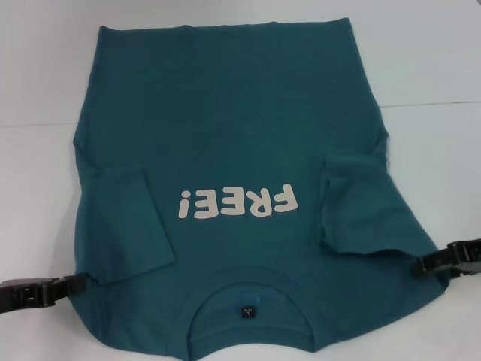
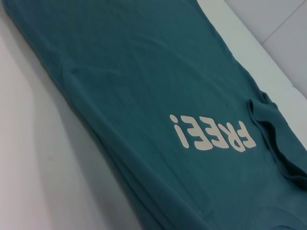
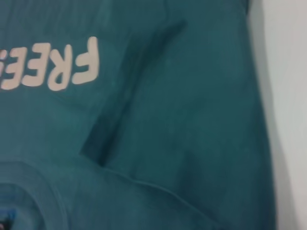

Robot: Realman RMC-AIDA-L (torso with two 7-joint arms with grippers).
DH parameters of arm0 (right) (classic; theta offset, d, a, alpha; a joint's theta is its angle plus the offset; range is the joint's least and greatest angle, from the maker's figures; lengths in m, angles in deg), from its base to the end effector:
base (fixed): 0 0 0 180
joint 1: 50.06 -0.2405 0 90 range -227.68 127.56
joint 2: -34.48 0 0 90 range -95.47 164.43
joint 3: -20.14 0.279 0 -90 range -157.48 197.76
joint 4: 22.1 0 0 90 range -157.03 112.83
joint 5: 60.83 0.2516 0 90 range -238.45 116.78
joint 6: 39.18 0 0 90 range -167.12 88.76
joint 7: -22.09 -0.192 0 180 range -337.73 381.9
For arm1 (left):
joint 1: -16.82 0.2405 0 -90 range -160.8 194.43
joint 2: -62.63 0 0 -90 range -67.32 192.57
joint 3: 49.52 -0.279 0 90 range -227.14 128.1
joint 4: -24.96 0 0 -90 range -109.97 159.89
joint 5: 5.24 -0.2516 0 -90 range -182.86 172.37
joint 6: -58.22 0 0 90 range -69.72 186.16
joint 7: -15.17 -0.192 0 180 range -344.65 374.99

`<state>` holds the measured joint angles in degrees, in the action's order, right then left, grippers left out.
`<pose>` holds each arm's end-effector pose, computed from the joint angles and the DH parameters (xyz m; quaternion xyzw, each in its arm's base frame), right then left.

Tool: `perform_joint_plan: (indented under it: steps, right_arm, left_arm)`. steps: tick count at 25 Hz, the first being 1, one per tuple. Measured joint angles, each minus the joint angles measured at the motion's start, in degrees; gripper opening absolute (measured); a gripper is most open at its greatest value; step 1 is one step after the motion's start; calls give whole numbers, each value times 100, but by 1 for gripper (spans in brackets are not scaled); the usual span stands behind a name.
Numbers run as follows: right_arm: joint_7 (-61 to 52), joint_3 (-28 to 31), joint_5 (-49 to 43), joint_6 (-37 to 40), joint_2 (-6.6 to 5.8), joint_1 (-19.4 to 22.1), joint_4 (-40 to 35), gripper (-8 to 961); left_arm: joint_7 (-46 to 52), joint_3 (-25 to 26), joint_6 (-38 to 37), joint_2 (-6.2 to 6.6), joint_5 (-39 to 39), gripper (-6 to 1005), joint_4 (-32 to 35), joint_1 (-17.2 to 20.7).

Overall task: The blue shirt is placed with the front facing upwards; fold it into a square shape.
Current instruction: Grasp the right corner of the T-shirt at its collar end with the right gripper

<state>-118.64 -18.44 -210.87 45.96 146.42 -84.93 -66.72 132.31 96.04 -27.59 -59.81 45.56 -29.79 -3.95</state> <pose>0.3769 0.4070 0.0171 -0.7568 0.6300 -0.0247 0.1724 -0.3650 0.3583 -0.0129 -0.8141 -0.5262 -0.1625 0.1843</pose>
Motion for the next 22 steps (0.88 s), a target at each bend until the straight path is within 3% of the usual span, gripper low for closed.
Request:
perform_joint_plan:
  steps: [9, 22]
  right_arm:
    - [75, 0, 426, 50, -19, 5, 134, 828]
    - [-38, -6, 171, 19, -127, 10, 111, 743]
  left_arm:
    - [2, 10, -30, 0, 0, 26, -11, -14]
    - [-3, 17, -42, 0, 0, 26, 6, -21]
